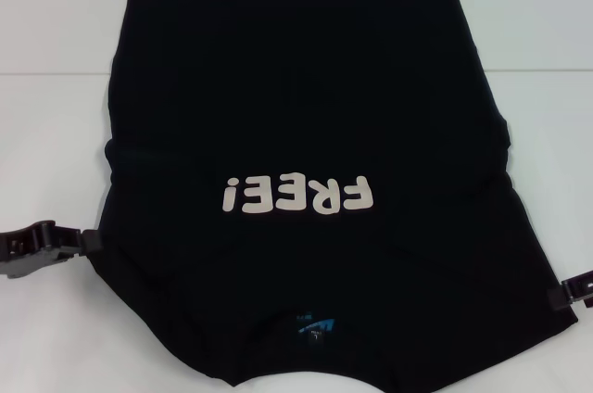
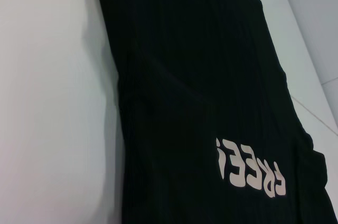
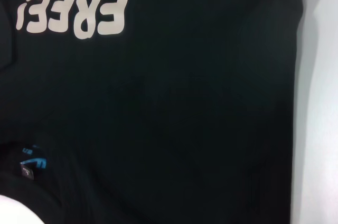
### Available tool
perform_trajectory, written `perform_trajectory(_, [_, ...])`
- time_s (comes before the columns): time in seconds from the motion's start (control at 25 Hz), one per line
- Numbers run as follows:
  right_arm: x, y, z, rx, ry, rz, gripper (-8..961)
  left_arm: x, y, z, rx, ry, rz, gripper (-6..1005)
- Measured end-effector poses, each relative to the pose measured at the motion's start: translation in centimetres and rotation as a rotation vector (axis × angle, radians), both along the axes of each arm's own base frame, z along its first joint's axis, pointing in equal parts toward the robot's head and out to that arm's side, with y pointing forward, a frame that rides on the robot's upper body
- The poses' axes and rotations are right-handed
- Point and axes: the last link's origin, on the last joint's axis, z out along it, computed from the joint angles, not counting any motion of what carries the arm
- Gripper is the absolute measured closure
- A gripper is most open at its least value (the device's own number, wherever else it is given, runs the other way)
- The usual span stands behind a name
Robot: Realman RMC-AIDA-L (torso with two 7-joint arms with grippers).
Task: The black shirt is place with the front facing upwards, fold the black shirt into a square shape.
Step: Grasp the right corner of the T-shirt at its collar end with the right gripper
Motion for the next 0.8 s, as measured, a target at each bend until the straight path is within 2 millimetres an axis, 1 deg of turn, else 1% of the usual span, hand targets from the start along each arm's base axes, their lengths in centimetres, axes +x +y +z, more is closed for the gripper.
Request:
perform_trajectory(0.56, [0.08,0.18,-0.25,0.005,-0.019,0.012,196,0.11,0.16,0.11,0.009,-0.005,-0.004,980])
perform_trajectory(0.8, [0.09,0.18,-0.69,0.002,-0.024,0.023,246,0.13,0.18,0.12,0.009,-0.006,-0.004,979])
